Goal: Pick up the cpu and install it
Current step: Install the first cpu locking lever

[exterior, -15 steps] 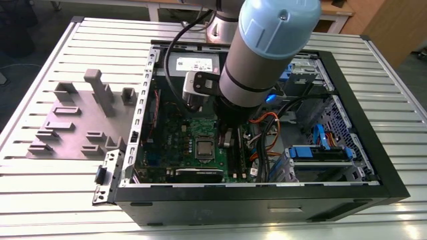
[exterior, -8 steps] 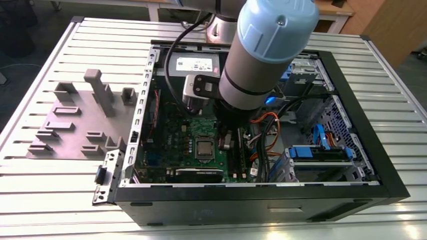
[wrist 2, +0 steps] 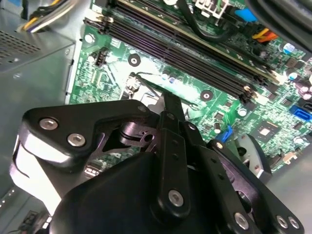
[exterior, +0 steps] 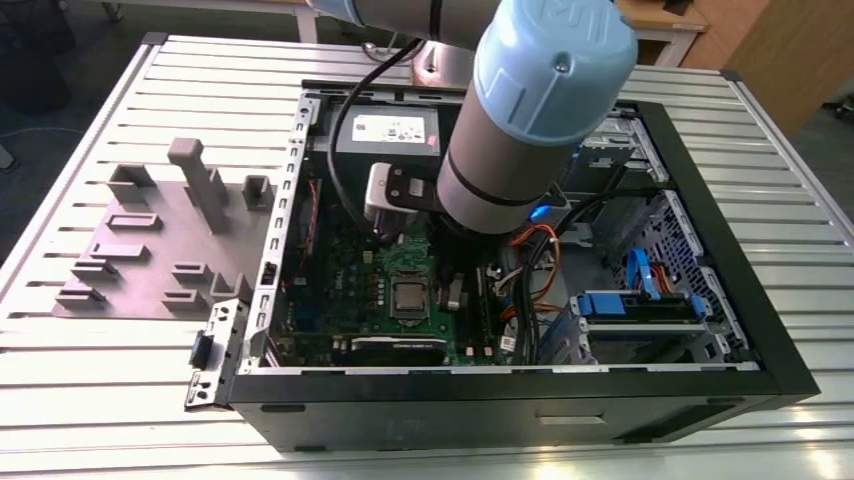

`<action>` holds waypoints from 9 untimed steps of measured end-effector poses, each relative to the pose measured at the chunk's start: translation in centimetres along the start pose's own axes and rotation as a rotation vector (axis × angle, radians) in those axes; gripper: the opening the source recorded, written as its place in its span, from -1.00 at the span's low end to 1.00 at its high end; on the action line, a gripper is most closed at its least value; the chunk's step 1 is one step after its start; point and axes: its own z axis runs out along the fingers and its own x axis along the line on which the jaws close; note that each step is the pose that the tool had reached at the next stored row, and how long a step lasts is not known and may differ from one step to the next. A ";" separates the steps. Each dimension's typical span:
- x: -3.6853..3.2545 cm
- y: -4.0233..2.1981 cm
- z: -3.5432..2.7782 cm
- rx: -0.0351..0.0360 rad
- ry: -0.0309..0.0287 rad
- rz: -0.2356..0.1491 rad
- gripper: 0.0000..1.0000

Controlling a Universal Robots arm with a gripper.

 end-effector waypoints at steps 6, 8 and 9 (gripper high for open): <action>0.51 -0.07 0.30 -0.0009 0.0009 -0.009 -0.79; 0.68 -0.09 0.41 -0.0012 0.0011 -0.011 -0.79; 0.74 -0.11 0.51 -0.0012 0.0012 -0.012 -0.79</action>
